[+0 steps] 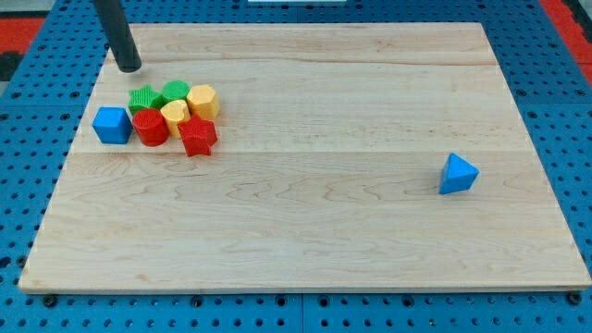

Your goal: Move the blue cube below the red star

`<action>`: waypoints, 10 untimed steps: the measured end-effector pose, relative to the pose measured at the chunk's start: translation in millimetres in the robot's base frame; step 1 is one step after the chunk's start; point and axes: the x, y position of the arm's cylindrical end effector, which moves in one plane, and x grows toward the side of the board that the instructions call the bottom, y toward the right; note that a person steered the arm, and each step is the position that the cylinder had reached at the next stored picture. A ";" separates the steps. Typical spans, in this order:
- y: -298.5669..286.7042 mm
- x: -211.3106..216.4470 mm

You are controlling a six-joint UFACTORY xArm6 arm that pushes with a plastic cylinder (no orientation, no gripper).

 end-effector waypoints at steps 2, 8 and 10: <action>45.7 33.1; 15.0 188.1; 85.6 210.0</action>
